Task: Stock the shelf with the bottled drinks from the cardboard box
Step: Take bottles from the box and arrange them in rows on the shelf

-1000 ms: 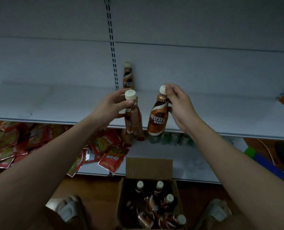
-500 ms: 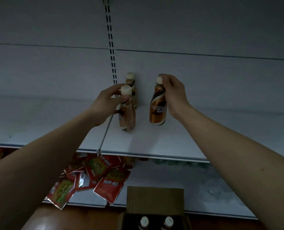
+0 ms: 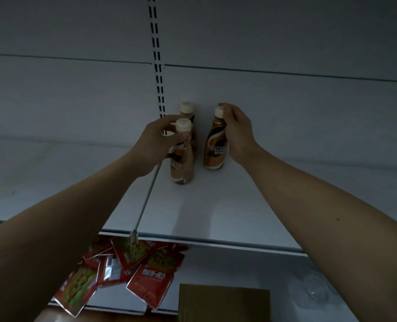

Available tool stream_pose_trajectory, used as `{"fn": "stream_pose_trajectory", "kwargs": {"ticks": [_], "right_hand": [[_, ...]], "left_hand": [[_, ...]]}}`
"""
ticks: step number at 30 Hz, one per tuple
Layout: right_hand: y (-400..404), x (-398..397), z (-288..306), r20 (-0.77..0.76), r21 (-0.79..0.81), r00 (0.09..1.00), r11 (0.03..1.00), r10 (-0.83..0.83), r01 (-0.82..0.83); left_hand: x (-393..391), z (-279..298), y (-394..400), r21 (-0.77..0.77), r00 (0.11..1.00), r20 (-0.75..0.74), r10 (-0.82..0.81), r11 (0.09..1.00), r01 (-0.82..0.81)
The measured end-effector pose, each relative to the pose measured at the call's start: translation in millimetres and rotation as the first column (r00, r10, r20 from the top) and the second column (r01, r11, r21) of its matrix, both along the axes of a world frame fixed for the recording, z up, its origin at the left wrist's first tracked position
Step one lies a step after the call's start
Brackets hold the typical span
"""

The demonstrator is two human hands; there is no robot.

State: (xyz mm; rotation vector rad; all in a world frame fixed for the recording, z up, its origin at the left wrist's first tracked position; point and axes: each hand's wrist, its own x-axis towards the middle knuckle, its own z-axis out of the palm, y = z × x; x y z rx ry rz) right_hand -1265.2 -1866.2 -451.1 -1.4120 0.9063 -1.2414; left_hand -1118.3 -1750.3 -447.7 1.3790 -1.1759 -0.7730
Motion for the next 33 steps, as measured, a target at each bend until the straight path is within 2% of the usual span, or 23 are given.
{"fn": "stream_pose_trajectory", "kwargs": {"ticks": [6,14,18,22,27,30,33], "right_hand": [[-6,10,0,0.006,0.034,1.0,0.999,-0.003,0.003],[-10,9,-2,-0.033,0.065,0.997,0.995,0.075,-0.073],[-7,3,5,-0.13,0.047,0.99,0.997,0.062,-0.056],[1,-8,13,-0.242,0.084,0.969,0.996,0.059,-0.04],[16,-22,22,-0.383,0.03,0.923,0.999,0.034,-0.024],[33,-30,30,-0.481,0.02,0.877,1.0,0.011,-0.001],[56,-44,41,-0.646,-0.054,0.763,0.996,0.02,-0.071]], "left_hand": [[4,-9,-12,-0.073,0.987,0.038,0.156,0.986,-0.153],[3,-15,-21,-0.09,0.972,0.099,0.214,0.975,-0.205],[0,-15,-22,-0.089,0.966,0.126,0.228,0.972,-0.217],[-3,-14,-17,0.003,0.971,0.133,0.196,0.98,-0.199],[-7,-4,-8,0.085,0.963,0.17,0.207,0.971,-0.223],[-12,5,0,0.182,0.918,0.33,0.221,0.939,-0.291],[-23,17,18,0.273,0.753,0.644,0.135,0.879,-0.391]]}}
